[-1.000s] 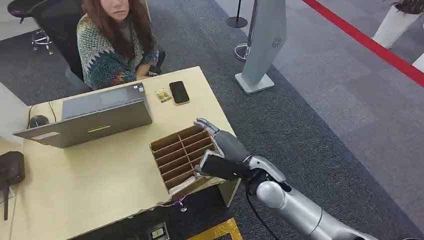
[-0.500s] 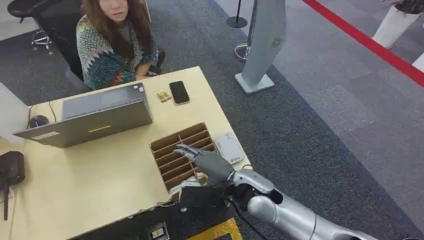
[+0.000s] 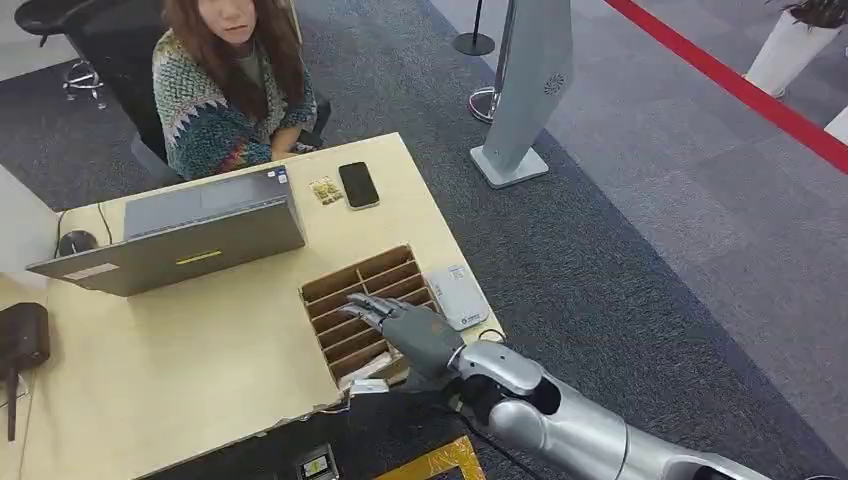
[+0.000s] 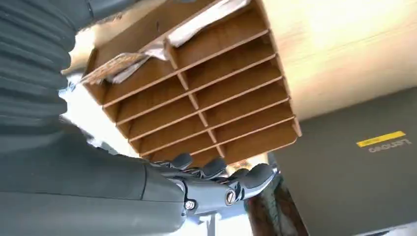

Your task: Pass the card to the sensor for recognition and then transmit it.

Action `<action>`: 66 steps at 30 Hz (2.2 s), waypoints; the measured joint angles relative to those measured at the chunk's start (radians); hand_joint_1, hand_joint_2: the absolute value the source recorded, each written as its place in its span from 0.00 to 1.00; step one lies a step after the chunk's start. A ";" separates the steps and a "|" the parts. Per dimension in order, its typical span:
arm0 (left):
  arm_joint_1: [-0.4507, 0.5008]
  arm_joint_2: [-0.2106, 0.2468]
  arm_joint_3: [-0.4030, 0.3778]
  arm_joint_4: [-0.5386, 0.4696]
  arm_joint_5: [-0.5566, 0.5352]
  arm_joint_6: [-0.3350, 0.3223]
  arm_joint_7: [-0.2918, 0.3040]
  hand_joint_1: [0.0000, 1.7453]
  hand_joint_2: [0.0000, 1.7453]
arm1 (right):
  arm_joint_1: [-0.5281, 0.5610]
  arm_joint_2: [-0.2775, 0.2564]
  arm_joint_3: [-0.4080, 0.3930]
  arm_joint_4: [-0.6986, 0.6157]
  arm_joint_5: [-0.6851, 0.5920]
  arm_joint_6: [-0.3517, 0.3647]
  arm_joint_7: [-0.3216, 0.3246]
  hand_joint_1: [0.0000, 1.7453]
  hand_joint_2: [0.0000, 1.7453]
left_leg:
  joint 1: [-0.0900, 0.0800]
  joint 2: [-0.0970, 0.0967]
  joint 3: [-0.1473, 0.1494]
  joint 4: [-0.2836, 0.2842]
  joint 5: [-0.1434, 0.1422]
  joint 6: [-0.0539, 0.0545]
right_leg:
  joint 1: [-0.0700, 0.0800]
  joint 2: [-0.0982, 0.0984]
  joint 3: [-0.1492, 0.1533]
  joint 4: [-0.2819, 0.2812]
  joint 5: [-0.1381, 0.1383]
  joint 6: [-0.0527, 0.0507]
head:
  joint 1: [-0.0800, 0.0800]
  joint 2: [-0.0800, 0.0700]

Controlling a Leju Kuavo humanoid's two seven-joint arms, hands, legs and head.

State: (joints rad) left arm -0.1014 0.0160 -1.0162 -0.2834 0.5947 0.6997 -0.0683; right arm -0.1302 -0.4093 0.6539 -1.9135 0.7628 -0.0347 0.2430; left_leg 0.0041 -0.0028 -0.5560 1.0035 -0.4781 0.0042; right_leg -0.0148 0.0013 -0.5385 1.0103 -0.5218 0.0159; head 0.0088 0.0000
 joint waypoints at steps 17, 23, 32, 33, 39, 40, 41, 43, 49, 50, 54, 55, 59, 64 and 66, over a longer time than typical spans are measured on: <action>0.000 -0.001 0.044 0.000 -0.018 0.000 -0.008 0.00 0.00 | -0.028 -0.033 0.117 -0.063 0.171 0.096 0.052 0.00 1.00 | 0.000 0.000 0.000 0.000 0.000 0.000 | 0.000 0.000 0.000 0.000 0.000 0.000 | 0.000 0.000; 0.000 -0.002 0.055 0.000 -0.024 0.000 -0.009 0.00 0.00 | -0.035 -0.041 0.136 -0.076 0.225 0.095 0.089 0.00 1.00 | 0.000 0.000 0.000 0.000 0.000 0.000 | 0.000 0.000 0.000 0.000 0.000 0.000 | 0.000 0.000; 0.000 -0.005 0.090 0.000 -0.051 0.000 -0.018 0.00 0.00 | -0.036 -0.050 0.151 -0.076 0.376 0.063 0.166 0.00 1.00 | 0.000 0.000 0.000 0.000 0.000 0.000 | 0.000 0.000 0.000 0.000 0.000 0.000 | 0.000 0.000; 0.000 -0.006 0.093 0.000 -0.052 0.000 -0.018 0.00 0.00 | -0.036 -0.053 0.151 -0.076 0.387 0.061 0.173 0.00 1.00 | 0.000 0.000 0.000 0.000 0.000 0.000 | 0.000 0.000 0.000 0.000 0.000 0.000 | 0.000 0.000; 0.001 -0.012 0.116 0.000 -0.069 0.000 -0.018 0.00 0.00 | -0.034 -0.066 0.156 -0.067 0.415 0.043 0.198 0.00 1.00 | 0.000 0.000 0.000 0.000 0.000 0.000 | 0.000 0.000 0.000 0.000 0.000 0.000 | 0.000 0.000; 0.001 -0.012 0.119 0.000 -0.072 0.000 -0.018 0.00 0.00 | -0.033 -0.067 0.156 -0.064 0.419 0.042 0.200 0.00 1.00 | 0.000 0.000 0.000 0.000 0.000 0.000 | 0.000 0.000 0.000 0.000 0.000 0.000 | 0.000 0.000; 0.001 -0.013 0.120 0.000 -0.073 0.000 -0.018 0.00 0.00 | -0.033 -0.069 0.156 -0.062 0.421 0.041 0.202 0.00 1.00 | 0.000 0.000 0.000 0.000 0.000 0.000 | 0.000 0.000 0.000 0.000 0.000 0.000 | 0.000 0.000; 0.001 -0.013 0.125 0.000 -0.077 0.000 -0.018 0.00 0.00 | -0.031 -0.074 0.159 -0.057 0.417 0.039 0.207 0.00 1.00 | 0.000 0.000 0.000 0.000 0.000 0.000 | 0.000 0.000 0.000 0.000 0.000 0.000 | 0.000 0.000; 0.002 -0.013 0.137 0.000 -0.084 0.000 -0.018 0.00 0.00 | -0.022 -0.078 0.160 -0.034 0.387 0.025 0.210 0.00 1.00 | 0.000 0.000 0.000 0.000 0.000 0.000 | 0.000 0.000 0.000 0.000 0.000 0.000 | 0.000 0.000; 0.003 -0.013 0.138 0.000 -0.085 0.000 -0.018 0.00 0.00 | -0.022 -0.080 0.160 -0.032 0.384 0.023 0.210 0.00 1.00 | 0.000 0.000 0.000 0.000 0.000 0.000 | 0.000 0.000 0.000 0.000 0.000 0.000 | 0.000 0.000; 0.003 -0.013 0.143 0.000 -0.087 0.000 -0.018 0.00 0.00 | -0.022 -0.080 0.160 -0.015 0.377 0.021 0.210 0.00 1.00 | 0.000 0.000 0.000 0.000 0.000 0.000 | 0.000 0.000 0.000 0.000 0.000 0.000 | 0.000 0.000; 0.003 -0.013 0.144 0.000 -0.090 0.000 -0.017 0.00 0.00 | -0.022 -0.080 0.160 -0.008 0.372 0.020 0.210 0.00 1.00 | 0.000 0.000 0.000 0.000 0.000 0.000 | 0.000 0.000 0.000 0.000 0.000 0.000 | 0.000 0.000; 0.003 -0.013 0.146 0.000 -0.093 0.000 -0.012 0.00 0.00 | -0.022 -0.081 0.160 0.019 0.368 0.012 0.212 0.00 1.00 | 0.000 0.000 0.000 0.000 0.000 0.000 | 0.000 0.000 0.000 0.000 0.000 0.000 | 0.000 0.000; 0.003 -0.013 0.146 0.000 -0.093 0.000 -0.012 0.00 0.00 | -0.022 -0.081 0.160 0.019 0.368 0.012 0.212 0.00 1.00 | 0.000 0.000 0.000 0.000 0.000 0.000 | 0.000 0.000 0.000 0.000 0.000 0.000 | 0.000 0.000; 0.004 -0.013 0.148 0.000 -0.093 0.000 -0.011 0.00 0.00 | -0.022 -0.081 0.160 0.029 0.368 0.003 0.214 0.00 1.00 | 0.000 0.000 0.000 0.000 0.000 0.000 | 0.000 0.000 0.000 0.000 0.000 0.000 | 0.000 0.000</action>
State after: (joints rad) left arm -0.0977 0.0034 -0.8682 -0.2834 0.5013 0.6996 -0.0793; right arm -0.1517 -0.4902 0.8137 -1.8849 1.1307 -0.0312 0.4574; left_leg 0.0041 -0.0027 -0.5561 1.0035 -0.4781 0.0042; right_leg -0.0149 0.0013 -0.5386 1.0103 -0.5219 0.0158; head 0.0091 -0.0004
